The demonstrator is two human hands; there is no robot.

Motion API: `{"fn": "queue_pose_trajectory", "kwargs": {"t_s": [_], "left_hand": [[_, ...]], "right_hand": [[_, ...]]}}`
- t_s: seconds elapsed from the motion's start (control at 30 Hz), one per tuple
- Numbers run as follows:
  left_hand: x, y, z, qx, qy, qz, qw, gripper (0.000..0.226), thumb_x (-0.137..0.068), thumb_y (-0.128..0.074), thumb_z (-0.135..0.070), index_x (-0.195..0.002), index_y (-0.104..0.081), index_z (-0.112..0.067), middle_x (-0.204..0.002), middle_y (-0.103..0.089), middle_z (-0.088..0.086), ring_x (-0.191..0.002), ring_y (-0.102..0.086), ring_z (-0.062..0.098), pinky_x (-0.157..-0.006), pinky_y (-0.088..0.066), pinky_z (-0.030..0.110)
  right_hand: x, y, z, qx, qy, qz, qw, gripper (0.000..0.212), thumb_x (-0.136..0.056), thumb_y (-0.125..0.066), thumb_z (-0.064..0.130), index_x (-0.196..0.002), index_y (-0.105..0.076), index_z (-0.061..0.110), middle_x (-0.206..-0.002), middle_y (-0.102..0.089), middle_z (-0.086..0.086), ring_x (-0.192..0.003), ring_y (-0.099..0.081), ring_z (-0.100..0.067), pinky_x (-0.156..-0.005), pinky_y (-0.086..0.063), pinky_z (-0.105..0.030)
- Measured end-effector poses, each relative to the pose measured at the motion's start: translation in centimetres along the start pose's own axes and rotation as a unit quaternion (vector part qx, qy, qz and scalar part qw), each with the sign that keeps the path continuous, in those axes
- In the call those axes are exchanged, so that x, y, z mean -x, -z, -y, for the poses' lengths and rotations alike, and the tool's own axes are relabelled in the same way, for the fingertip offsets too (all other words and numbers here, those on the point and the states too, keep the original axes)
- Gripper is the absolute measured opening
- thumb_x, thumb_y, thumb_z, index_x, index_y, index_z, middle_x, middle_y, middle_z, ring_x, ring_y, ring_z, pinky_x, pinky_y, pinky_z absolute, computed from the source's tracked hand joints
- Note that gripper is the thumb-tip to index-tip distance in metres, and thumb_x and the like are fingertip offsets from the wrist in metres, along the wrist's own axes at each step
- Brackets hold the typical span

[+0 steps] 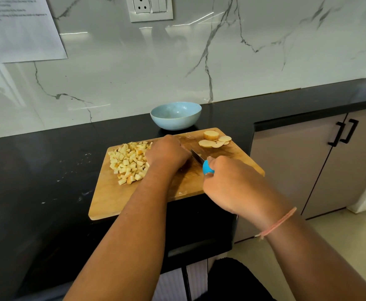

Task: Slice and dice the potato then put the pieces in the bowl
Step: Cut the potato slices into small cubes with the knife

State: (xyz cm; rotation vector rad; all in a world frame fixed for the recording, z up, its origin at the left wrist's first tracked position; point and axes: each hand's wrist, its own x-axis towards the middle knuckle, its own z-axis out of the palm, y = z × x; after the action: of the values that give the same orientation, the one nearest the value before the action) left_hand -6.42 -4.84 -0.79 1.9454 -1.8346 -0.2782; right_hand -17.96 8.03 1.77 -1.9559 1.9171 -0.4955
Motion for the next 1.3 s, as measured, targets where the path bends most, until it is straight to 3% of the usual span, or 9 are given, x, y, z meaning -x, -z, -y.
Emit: {"fn": "queue_pose_trajectory", "kwargs": {"t_s": [0.07, 0.2, 0.33, 0.5, 0.63, 0.73, 0.93, 1.07, 1.3], "left_hand": [[-0.2, -0.1, 0.1, 0.002, -0.001, 0.001, 1.000, 0.024, -0.084, -0.059, -0.031, -0.064, -0.053, -0.019, -0.070, -0.056, 0.001, -0.073, -0.055, 0.019, -0.063, -0.043, 0.029], [-0.4, 0.0, 0.4, -0.005, -0.007, 0.002, 1.000, 0.022, -0.084, -0.060, -0.032, -0.066, -0.058, -0.020, -0.072, -0.060, 0.000, -0.076, -0.060, 0.020, -0.073, -0.050, 0.033], [-0.4, 0.4, 0.6, -0.019, 0.005, -0.026, 0.999, 0.012, -0.084, -0.060, -0.034, -0.082, -0.067, -0.023, -0.084, -0.066, 0.000, -0.089, -0.061, 0.023, -0.082, -0.053, 0.041], [-0.6, 0.5, 0.9, -0.025, 0.006, -0.035, 0.999, 0.011, -0.087, -0.060, -0.033, -0.090, -0.068, -0.027, -0.091, -0.066, -0.002, -0.101, -0.057, 0.023, -0.086, -0.049, 0.041], [-0.6, 0.9, 1.1, -0.002, 0.017, -0.074, 0.997, 0.015, -0.089, -0.057, -0.026, -0.099, -0.069, -0.028, -0.103, -0.066, -0.002, -0.109, -0.053, 0.024, -0.092, -0.046, 0.041], [-0.3, 1.4, 1.2, 0.015, 0.021, -0.117, 0.993, 0.020, -0.091, -0.055, -0.022, -0.105, -0.069, -0.026, -0.111, -0.065, 0.000, -0.115, -0.049, 0.026, -0.092, -0.038, 0.039], [-0.1, 1.4, 0.8, 0.005, 0.000, -0.108, 0.994, 0.021, -0.092, -0.053, -0.021, -0.106, -0.068, -0.026, -0.112, -0.064, -0.001, -0.115, -0.047, 0.025, -0.093, -0.038, 0.040], [0.2, 0.8, 0.1, -0.032, -0.044, -0.052, 0.997, 0.011, -0.092, -0.055, -0.031, -0.094, -0.063, -0.024, -0.103, -0.065, -0.002, -0.106, -0.052, 0.023, -0.094, -0.045, 0.041], [0.2, 0.1, 0.0, -0.086, -0.067, -0.027, 0.994, 0.021, -0.094, -0.054, -0.040, -0.102, -0.063, -0.023, -0.107, -0.064, 0.000, -0.108, -0.054, 0.024, -0.099, -0.040, 0.043]], "right_hand": [[0.6, 0.7, -0.5, -0.012, -0.010, 0.015, 1.000, 0.041, -0.097, -0.042, 0.023, -0.137, -0.041, 0.020, -0.090, -0.048, 0.006, -0.087, -0.055, -0.015, -0.084, -0.051, -0.033], [1.1, 1.6, -1.7, -0.045, -0.017, 0.011, 0.999, 0.035, -0.095, -0.045, 0.023, -0.129, -0.050, 0.018, -0.084, -0.055, -0.002, -0.062, -0.052, -0.014, -0.057, -0.045, -0.029], [0.6, 1.2, -2.5, -0.056, -0.033, -0.052, 0.997, 0.036, -0.095, -0.043, 0.026, -0.130, -0.049, 0.020, -0.084, -0.056, -0.002, -0.067, -0.056, -0.018, -0.064, -0.053, -0.036], [0.6, 0.0, -2.0, -0.013, -0.024, -0.057, 0.998, 0.042, -0.098, -0.039, 0.030, -0.139, -0.041, 0.022, -0.088, -0.051, 0.005, -0.080, -0.054, -0.012, -0.073, -0.051, -0.030], [1.3, -1.7, 0.0, 0.025, 0.028, -0.064, 0.997, 0.046, -0.098, -0.038, 0.034, -0.143, -0.036, 0.023, -0.089, -0.053, 0.004, -0.080, -0.056, -0.016, -0.063, -0.044, -0.028], [1.5, -2.9, 1.3, 0.034, 0.072, -0.049, 0.996, 0.049, -0.099, -0.036, 0.035, -0.146, -0.031, 0.024, -0.106, -0.060, 0.000, -0.092, -0.059, -0.020, -0.067, -0.044, -0.030], [-0.2, -1.5, -0.3, 0.045, 0.030, -0.070, 0.996, 0.046, -0.099, -0.036, 0.034, -0.143, -0.036, 0.023, -0.097, -0.056, 0.003, -0.084, -0.056, -0.015, -0.068, -0.048, -0.029], [-1.3, -0.4, -1.9, -0.037, -0.005, -0.037, 0.999, 0.034, -0.097, -0.042, 0.032, -0.127, -0.053, 0.021, -0.092, -0.061, 0.002, -0.071, -0.060, -0.015, -0.070, -0.056, -0.036], [-4.7, 1.2, -4.2, -0.145, -0.001, -0.147, 0.979, 0.027, -0.097, -0.045, 0.032, -0.116, -0.059, 0.018, -0.075, -0.059, -0.003, -0.060, -0.055, -0.016, -0.060, -0.051, -0.036]]}}
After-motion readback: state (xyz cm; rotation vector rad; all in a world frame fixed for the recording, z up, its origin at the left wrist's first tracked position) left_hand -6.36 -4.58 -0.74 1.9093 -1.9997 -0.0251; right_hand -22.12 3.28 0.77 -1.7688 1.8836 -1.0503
